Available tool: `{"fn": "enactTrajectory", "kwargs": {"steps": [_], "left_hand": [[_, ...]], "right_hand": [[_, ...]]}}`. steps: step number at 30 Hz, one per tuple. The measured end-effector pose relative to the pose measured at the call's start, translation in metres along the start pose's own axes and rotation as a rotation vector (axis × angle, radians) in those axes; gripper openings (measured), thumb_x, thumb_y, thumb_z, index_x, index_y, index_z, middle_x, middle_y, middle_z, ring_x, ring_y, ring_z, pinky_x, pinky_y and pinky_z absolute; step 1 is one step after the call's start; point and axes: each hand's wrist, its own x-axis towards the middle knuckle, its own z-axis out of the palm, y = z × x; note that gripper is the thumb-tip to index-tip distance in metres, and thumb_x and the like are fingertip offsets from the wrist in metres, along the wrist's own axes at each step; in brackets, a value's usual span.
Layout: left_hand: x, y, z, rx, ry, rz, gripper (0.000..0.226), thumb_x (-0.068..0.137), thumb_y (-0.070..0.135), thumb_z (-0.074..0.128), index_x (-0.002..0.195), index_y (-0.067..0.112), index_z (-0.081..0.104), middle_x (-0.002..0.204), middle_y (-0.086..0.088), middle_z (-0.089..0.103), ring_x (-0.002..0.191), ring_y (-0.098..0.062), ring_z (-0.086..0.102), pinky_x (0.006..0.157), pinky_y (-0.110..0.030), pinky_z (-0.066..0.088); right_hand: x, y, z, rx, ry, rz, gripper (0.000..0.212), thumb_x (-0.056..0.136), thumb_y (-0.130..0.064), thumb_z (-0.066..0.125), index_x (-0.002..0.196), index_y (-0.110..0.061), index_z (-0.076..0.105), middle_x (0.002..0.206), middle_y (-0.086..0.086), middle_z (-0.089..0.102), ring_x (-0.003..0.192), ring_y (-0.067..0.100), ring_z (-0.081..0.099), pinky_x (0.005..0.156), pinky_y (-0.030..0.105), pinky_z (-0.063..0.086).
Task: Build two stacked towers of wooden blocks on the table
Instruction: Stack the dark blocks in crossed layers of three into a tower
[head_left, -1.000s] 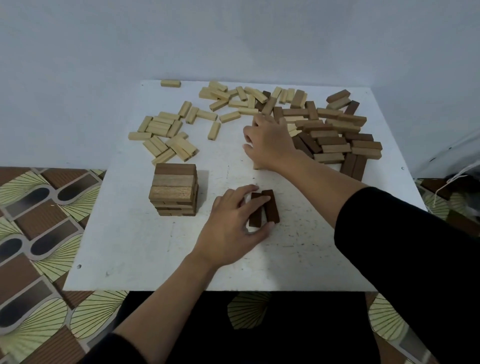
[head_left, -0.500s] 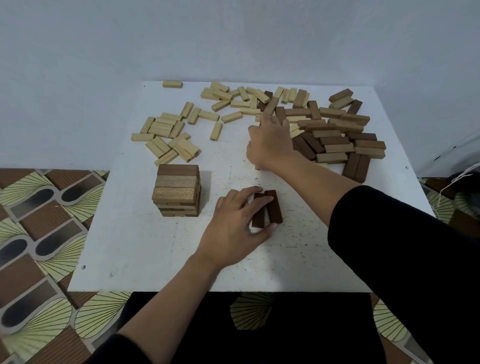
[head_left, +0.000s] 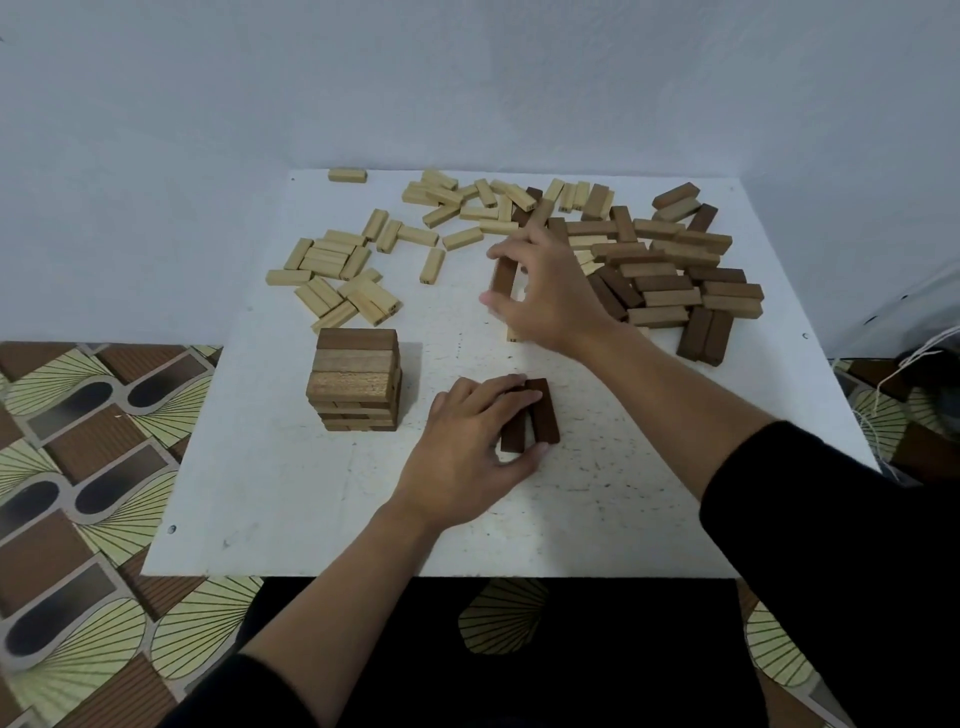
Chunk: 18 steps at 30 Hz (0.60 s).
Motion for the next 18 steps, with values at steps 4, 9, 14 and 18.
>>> {"fn": "enactTrajectory", "kwargs": {"steps": [4,9,14,18], "left_hand": [[0.0,0.001,0.0,0.004,0.009,0.005,0.054,0.092,0.056,0.064,0.137,0.029,0.058,0.147,0.016,0.047,0.121,-0.012,0.046,0.103,-0.037,0.039],[-0.001,0.001,-0.002,-0.022,0.024,-0.011,0.053,0.089,0.055,0.067,0.135,0.03,0.059,0.143,0.012,0.048,0.126,-0.012,0.045,0.107,-0.038,0.038],[-0.001,0.001,-0.005,-0.064,0.041,-0.017,0.054,0.085,0.052,0.073,0.134,0.031,0.06,0.14,0.009,0.049,0.126,-0.011,0.046,0.107,-0.04,0.04],[-0.002,0.001,-0.007,-0.073,0.016,-0.02,0.059,0.082,0.054,0.074,0.135,0.033,0.057,0.14,0.009,0.049,0.128,-0.013,0.046,0.106,-0.044,0.043]], "right_hand": [[-0.034,-0.004,-0.008,0.111,0.002,0.031,0.044,0.082,-0.027,0.081,0.122,-0.013,0.068,0.119,-0.001,0.058,0.105,0.014,0.059,0.096,0.031,0.051],[-0.076,0.001,-0.027,0.174,0.031,0.062,0.042,0.08,-0.021,0.083,0.119,-0.015,0.069,0.117,-0.005,0.058,0.107,0.009,0.059,0.094,0.025,0.052],[-0.11,0.013,-0.046,0.129,-0.129,0.049,0.049,0.08,-0.021,0.084,0.126,-0.016,0.067,0.124,-0.007,0.056,0.115,0.007,0.055,0.101,0.024,0.05],[-0.122,0.016,-0.049,0.079,-0.229,0.048,0.06,0.077,-0.019,0.087,0.131,-0.02,0.064,0.129,-0.008,0.056,0.115,0.004,0.052,0.098,0.014,0.045]]}}
